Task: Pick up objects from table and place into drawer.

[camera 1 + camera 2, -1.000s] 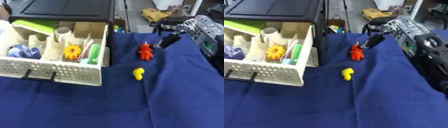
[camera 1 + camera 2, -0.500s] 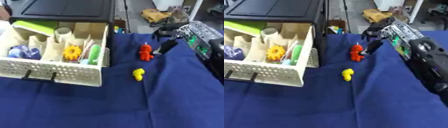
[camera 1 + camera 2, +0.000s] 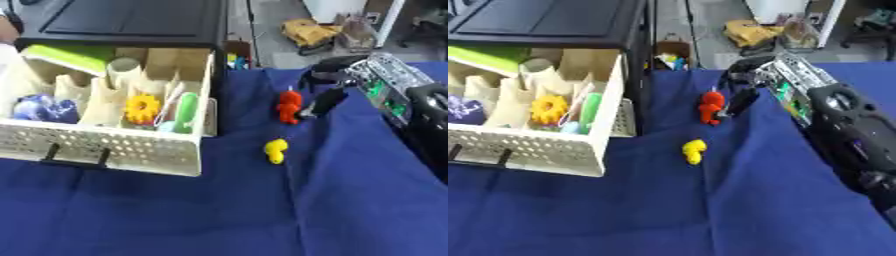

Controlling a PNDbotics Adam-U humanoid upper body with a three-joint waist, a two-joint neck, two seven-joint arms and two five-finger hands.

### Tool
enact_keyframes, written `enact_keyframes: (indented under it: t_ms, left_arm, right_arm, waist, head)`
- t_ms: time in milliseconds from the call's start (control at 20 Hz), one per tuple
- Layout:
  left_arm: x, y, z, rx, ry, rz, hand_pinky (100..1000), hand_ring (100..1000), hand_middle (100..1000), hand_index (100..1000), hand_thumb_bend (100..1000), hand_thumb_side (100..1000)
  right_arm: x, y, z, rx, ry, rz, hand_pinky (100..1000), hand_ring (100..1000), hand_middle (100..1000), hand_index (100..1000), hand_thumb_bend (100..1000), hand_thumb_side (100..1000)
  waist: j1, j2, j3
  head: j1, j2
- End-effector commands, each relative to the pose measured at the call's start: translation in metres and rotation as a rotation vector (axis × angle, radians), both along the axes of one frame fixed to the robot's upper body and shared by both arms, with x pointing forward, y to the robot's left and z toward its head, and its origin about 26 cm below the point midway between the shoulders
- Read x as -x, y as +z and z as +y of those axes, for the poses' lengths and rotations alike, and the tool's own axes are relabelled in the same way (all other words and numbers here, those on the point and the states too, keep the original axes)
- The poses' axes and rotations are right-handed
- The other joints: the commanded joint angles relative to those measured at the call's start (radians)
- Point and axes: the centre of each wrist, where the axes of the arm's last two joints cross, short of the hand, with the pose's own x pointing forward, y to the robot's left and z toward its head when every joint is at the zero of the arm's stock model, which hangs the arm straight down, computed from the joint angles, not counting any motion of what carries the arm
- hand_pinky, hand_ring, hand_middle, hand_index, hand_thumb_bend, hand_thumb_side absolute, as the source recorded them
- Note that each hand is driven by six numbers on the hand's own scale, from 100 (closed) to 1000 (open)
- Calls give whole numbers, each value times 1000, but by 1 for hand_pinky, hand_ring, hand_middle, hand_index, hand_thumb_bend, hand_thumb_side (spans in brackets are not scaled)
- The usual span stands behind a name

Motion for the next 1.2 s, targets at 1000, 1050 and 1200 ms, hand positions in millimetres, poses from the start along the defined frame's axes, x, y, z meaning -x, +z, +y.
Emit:
enact_keyframes:
  t_ms: [1000, 1050, 1200]
  left_arm:
    - [0, 10, -4, 8, -18, -56, 635, 777, 749, 876, 155, 983]
    - [0, 10, -4, 8, -19, -57, 634, 777, 749, 876, 155, 983]
    - [0, 10, -4, 8, -21, -57, 634, 777, 750, 876, 155, 983]
  right_arm:
    - [-12, -7, 7, -43, -226, -99, 816, 905, 701, 915, 435, 742]
    - [-13, -7, 8, -52, -225, -94, 814, 904, 695, 913, 438, 739]
    - [-13, -9, 11, -75, -227, -81, 810, 902, 689, 913, 439, 739]
  waist:
    - [-7, -6, 3]
    - [-7, -5, 4]
    - [-8, -3, 5]
  head:
    - [-14, -19]
    - [-14, -20]
    - [-15, -23]
